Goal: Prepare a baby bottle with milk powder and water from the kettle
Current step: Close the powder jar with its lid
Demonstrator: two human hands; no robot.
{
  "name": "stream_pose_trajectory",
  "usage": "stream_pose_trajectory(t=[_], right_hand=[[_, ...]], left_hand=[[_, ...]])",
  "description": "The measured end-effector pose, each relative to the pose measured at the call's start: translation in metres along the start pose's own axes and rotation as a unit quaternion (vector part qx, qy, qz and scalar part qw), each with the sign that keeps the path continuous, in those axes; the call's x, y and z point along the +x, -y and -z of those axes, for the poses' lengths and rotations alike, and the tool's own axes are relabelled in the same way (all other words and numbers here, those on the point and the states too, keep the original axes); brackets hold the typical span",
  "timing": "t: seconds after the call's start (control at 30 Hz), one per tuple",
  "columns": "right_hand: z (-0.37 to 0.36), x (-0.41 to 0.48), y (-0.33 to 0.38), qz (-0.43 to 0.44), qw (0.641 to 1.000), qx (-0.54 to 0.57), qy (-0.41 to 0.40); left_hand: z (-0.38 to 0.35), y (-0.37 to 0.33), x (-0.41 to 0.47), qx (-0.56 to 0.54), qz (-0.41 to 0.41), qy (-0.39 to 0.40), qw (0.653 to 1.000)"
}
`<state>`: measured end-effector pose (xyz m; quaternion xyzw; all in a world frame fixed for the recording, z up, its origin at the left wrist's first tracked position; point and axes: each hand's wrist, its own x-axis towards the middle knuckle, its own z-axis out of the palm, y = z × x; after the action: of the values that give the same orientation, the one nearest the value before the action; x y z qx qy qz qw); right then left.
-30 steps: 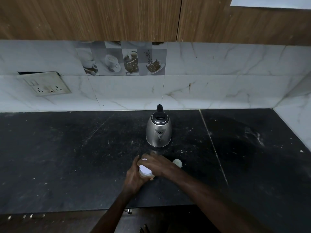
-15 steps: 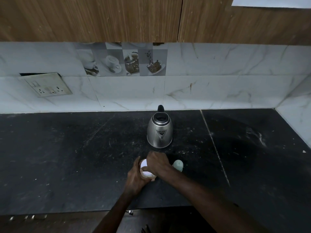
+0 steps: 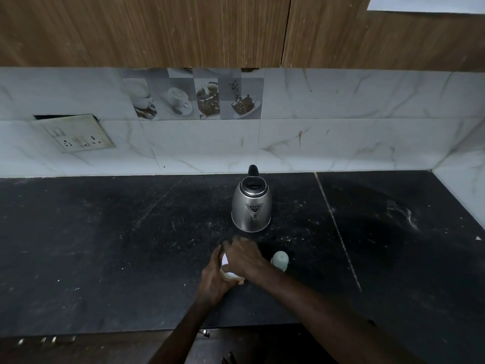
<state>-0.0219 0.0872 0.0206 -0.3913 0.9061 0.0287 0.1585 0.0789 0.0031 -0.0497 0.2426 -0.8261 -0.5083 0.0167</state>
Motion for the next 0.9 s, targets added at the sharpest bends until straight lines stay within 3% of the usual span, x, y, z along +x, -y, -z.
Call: stream_pose_trajectory(t=[0.17,0.3,0.43,0.53,0.73,0.9], right_hand=[[-0.014,-0.004,0.002,0.046,0.999,-0.021,0.005],[-0.009,-0.003,-0.015,0.141,0.99,-0.018,0.023],[-0.007,-0.008,-0.029,0.215,0.975,0.047,0.009],[-0.012,-0.018,-0.05,0.225,0.966,0.126,0.011],[-0.004,-0.014,-0.048,0.245,0.956,0.154,0.055],[-0.005,-0.014,-0.053,0.298,0.944,0.139,0.024]], left_hand=[[0.001,0.003,-0.002,-0.007,-0.016,0.003,1.0],[0.001,0.002,0.001,-0.014,0.0,0.011,1.0],[0.004,0.004,0.003,-0.016,0.001,0.015,1.0],[0.005,0.002,0.002,-0.022,0.0,0.015,1.0],[0.008,-0.002,0.004,-0.014,0.0,0.032,0.999],[0.007,-0.002,0.004,-0.007,0.008,0.036,0.999]])
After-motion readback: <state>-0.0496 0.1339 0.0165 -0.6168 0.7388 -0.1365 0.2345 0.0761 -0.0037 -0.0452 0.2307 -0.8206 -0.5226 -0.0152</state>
